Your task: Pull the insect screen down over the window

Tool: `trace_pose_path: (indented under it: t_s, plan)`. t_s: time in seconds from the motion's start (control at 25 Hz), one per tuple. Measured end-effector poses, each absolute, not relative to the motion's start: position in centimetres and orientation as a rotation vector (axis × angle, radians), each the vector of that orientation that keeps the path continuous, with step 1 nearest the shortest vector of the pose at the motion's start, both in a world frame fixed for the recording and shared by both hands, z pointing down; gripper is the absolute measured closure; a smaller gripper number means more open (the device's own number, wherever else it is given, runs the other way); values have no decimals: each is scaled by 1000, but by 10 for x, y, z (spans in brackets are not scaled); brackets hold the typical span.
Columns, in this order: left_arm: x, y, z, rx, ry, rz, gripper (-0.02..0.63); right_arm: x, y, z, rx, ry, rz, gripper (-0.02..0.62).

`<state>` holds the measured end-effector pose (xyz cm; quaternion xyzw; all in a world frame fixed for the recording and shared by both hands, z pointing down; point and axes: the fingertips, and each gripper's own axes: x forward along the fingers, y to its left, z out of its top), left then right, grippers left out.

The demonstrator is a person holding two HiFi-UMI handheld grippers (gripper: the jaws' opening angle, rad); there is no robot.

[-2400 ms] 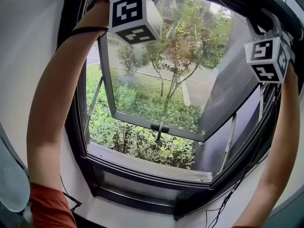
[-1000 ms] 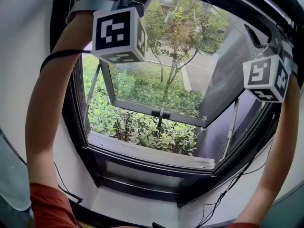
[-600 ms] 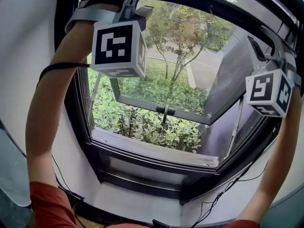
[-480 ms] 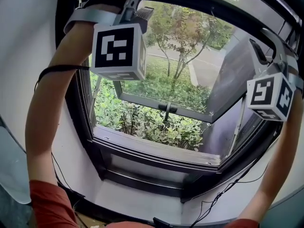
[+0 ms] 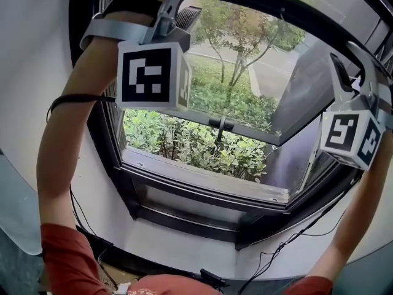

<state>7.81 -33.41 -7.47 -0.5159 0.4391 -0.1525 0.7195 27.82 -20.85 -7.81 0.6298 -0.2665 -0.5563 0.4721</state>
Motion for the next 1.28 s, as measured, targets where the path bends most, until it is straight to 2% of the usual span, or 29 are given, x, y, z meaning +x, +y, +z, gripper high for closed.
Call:
trace_pose_path:
  t_s: [0.48, 1.28]
  plan:
    - [76, -327, -44, -1177, 944, -347, 438, 276, -202, -47, 1549, -663, -1336, 440]
    - [73, -326, 58, -1250, 866, -397, 443, 272, -202, 58, 1501, -748, -1302, 440]
